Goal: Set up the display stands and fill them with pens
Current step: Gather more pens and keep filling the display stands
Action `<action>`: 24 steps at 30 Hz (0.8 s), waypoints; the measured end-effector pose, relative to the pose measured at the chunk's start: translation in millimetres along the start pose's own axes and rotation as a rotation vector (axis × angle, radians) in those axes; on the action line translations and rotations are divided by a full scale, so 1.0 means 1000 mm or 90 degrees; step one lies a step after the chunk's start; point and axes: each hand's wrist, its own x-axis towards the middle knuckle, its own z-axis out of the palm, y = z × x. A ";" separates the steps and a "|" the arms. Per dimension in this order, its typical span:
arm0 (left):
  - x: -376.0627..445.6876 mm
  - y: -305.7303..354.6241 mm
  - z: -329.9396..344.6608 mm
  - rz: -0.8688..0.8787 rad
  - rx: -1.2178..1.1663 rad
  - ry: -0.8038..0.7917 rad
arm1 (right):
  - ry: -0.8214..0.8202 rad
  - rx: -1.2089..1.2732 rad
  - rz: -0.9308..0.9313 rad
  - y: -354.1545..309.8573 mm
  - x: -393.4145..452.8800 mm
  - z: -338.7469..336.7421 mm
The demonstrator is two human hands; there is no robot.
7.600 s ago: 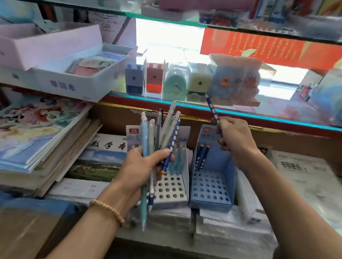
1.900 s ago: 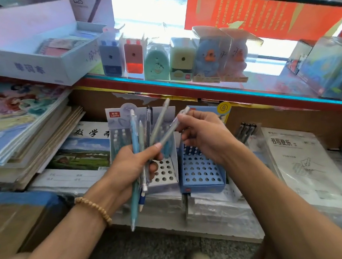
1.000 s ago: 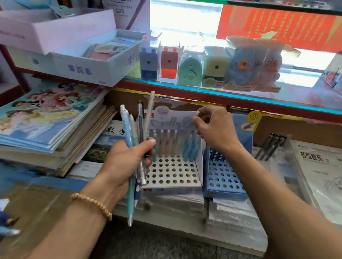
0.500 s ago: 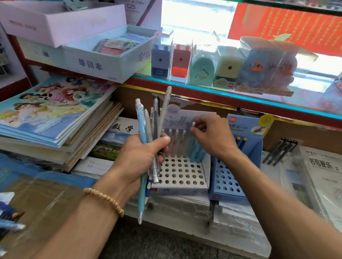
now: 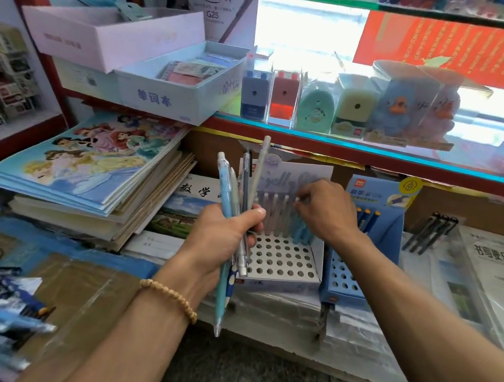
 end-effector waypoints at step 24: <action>-0.005 -0.005 0.005 -0.102 0.015 -0.138 | -0.171 0.678 0.157 -0.026 -0.012 -0.058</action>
